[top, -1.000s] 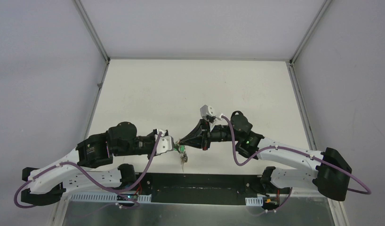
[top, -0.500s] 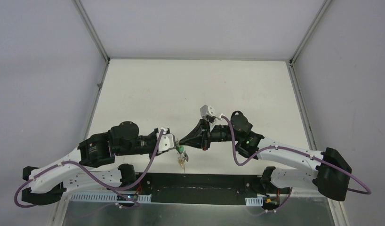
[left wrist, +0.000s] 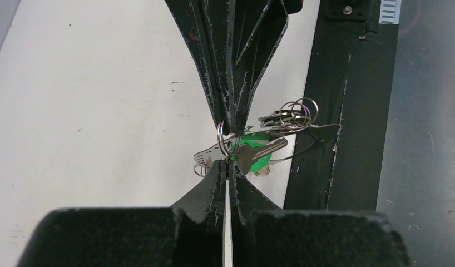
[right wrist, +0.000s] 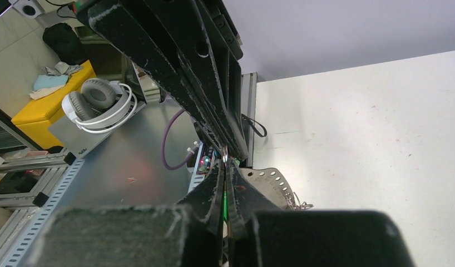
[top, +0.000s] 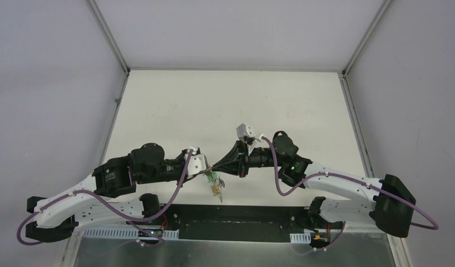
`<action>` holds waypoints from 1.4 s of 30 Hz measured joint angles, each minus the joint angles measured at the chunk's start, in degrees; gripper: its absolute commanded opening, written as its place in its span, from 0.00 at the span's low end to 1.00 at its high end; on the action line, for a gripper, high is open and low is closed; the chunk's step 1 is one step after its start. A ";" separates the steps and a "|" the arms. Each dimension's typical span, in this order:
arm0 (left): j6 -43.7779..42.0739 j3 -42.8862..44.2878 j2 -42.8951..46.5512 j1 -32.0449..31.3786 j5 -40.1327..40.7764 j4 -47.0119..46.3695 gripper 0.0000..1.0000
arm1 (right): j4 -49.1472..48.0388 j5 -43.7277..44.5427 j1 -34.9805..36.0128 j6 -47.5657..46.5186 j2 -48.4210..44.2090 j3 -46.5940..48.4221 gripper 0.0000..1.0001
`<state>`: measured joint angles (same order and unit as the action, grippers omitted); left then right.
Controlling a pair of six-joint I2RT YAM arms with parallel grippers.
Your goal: Put the keys on the keyring
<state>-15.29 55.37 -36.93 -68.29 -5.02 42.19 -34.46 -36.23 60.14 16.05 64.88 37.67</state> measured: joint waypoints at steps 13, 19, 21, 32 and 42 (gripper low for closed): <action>6.14 1.36 -4.98 0.00 0.07 1.14 0.00 | 0.11 1.09 0.00 0.02 0.00 -0.02 0.00; 9.68 1.44 -5.73 0.00 0.15 1.68 0.28 | 0.83 1.40 0.00 0.09 0.00 -0.07 0.00; 10.75 1.44 -5.16 0.00 0.17 1.51 0.35 | 0.46 1.81 0.02 0.11 0.00 -0.07 0.00; 15.02 -4.52 7.37 0.00 3.45 -5.90 0.41 | -0.02 2.36 0.11 0.15 0.00 -0.07 0.00; 14.51 -9.51 8.98 0.00 3.45 -12.76 0.34 | -0.61 0.70 0.11 0.37 0.00 -0.07 0.00</action>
<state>-0.78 45.87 -27.94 -68.29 -1.56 29.43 -35.07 -35.53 60.25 16.43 64.88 37.60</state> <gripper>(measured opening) 0.367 0.006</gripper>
